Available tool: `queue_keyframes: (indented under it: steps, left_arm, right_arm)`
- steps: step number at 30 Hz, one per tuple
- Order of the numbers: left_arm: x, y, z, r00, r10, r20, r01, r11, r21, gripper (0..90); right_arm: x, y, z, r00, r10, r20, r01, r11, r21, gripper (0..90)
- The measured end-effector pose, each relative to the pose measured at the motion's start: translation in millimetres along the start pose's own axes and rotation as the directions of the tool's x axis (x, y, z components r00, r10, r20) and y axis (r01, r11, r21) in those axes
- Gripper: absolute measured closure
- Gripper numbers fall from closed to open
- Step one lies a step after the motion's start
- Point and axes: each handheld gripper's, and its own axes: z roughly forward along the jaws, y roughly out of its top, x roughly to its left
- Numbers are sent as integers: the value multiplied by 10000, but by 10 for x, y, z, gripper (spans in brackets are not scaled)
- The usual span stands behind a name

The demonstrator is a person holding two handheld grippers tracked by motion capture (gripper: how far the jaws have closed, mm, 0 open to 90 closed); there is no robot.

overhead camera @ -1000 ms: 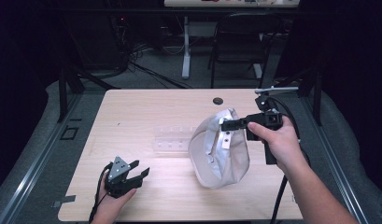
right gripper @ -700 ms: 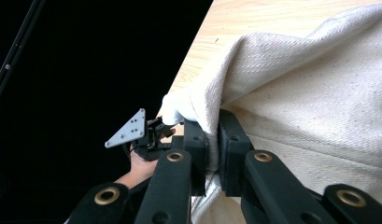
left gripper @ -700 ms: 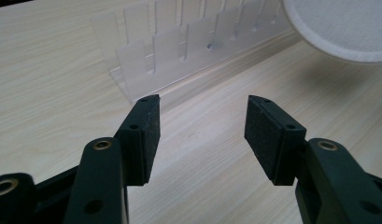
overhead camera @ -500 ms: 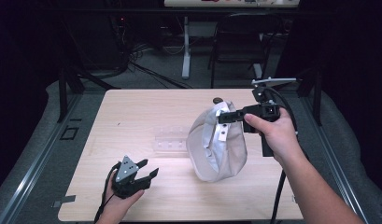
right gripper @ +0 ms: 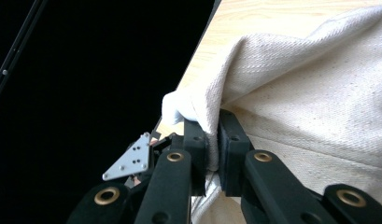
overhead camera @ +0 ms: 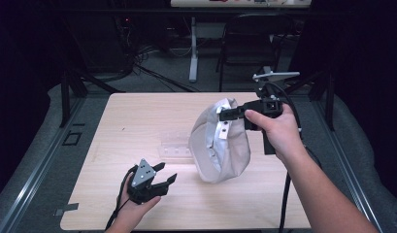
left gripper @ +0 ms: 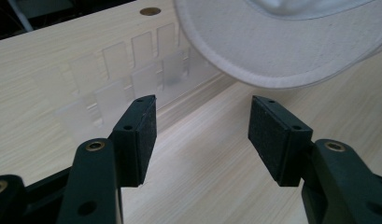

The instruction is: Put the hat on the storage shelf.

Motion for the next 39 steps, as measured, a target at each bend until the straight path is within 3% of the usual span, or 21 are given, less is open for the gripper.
queue_keyframes:
  steps: [19,25,26,35,36,39]
  left_arm:
    - [-347,208,193,9964,424,736,-413,9990,-170,399]
    - [-485,264,255,9931,820,832,-803,9965,-246,370]
    - [-545,289,278,9909,1102,777,-1083,9937,-279,369]
    - [-685,400,425,9900,1405,134,-1404,9901,-35,366]
    - [-696,409,458,9887,1491,-124,-1492,9888,4,368]
    - [-701,414,497,9849,1693,-377,-1685,9854,233,426]
  right_arm:
    - [145,152,193,9999,-110,115,111,9999,-15,842]
    - [166,187,222,9999,-75,127,76,9999,-77,842]
    - [163,200,220,9999,-46,116,47,10000,-54,842]
    - [150,209,233,10000,91,34,-91,9999,-141,842]
    - [151,210,235,9999,120,40,-119,9998,-152,842]
    - [151,208,234,9999,85,54,-84,9999,-98,842]
